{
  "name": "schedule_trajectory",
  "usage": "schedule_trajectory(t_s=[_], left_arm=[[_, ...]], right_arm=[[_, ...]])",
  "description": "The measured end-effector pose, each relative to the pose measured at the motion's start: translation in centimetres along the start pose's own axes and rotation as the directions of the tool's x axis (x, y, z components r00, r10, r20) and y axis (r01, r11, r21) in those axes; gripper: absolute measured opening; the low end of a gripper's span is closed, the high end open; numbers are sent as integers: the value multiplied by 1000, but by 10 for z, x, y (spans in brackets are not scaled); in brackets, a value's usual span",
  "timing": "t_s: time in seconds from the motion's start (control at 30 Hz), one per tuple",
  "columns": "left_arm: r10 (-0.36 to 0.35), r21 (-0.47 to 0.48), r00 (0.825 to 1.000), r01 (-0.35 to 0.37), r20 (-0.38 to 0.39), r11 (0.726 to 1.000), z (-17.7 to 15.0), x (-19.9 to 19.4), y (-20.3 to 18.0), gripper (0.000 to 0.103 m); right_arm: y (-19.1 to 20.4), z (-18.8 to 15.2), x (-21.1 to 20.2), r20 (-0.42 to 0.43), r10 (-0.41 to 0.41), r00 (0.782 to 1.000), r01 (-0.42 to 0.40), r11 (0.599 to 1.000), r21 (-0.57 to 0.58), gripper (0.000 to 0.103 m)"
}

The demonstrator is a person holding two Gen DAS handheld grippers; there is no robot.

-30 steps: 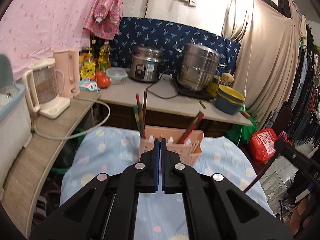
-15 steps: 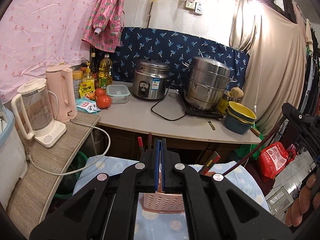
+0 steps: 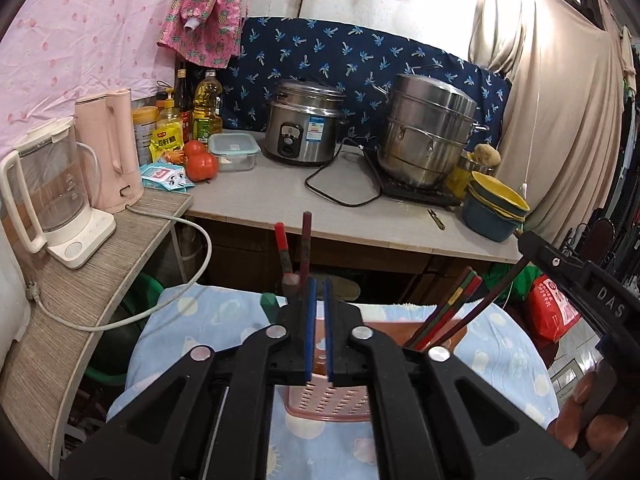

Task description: Organize utensils

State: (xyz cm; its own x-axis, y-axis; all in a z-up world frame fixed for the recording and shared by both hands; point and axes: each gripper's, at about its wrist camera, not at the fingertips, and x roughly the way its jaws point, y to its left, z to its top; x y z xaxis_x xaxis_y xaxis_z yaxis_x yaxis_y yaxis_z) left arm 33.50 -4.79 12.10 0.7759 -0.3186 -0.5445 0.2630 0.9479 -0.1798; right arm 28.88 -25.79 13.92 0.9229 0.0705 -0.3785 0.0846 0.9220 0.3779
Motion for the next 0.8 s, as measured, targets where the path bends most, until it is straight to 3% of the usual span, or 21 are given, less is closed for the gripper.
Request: schedule_trajectory(t_s=[0.03, 0.3, 0.53, 0.8], left_arm=[[-2, 3, 1000, 2, 2, 1000, -3, -1, -1, 23], [22, 33, 999, -23, 32, 999, -10, -18, -17, 41], [18, 8, 999, -18, 49, 1000, -19, -48, -12, 44], [40, 6, 999, -40, 14, 999, -52, -76, -8, 44]], right_arm=[[1, -4, -2, -6, -1, 1000, 1, 1000, -10, 21], [2, -21, -28, -41, 3, 999, -4, 1000, -31, 34], [10, -43, -56, -76, -7, 997, 1, 997, -77, 37], [21, -84, -88, -148, -43, 988, 22, 989, -143, 41]])
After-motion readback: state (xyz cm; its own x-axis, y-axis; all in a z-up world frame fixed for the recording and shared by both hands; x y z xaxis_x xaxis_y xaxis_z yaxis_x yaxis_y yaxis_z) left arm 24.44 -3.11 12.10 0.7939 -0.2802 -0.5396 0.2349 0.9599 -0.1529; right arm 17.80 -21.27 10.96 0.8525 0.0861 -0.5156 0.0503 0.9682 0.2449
